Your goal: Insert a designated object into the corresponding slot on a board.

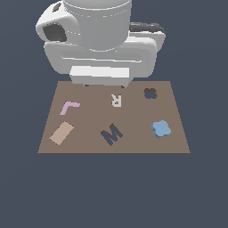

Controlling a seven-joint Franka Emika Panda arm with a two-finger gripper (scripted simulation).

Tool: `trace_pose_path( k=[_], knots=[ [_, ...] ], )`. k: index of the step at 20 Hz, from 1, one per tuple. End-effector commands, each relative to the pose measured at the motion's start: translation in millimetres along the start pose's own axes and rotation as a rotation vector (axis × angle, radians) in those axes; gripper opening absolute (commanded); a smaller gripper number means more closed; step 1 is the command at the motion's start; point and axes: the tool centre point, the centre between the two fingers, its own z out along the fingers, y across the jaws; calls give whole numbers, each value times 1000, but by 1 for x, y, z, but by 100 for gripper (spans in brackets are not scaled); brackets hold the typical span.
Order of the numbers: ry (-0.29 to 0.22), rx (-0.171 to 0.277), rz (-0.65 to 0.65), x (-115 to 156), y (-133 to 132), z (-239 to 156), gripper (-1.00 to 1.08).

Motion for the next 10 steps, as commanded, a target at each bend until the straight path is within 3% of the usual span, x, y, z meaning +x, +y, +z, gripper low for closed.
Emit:
trace_pose_path(
  k=[1,10],
  knots=[
    [0,0,0,0,0,0,100],
    [-2,3,-35,10,-22,17,100]
  ],
)
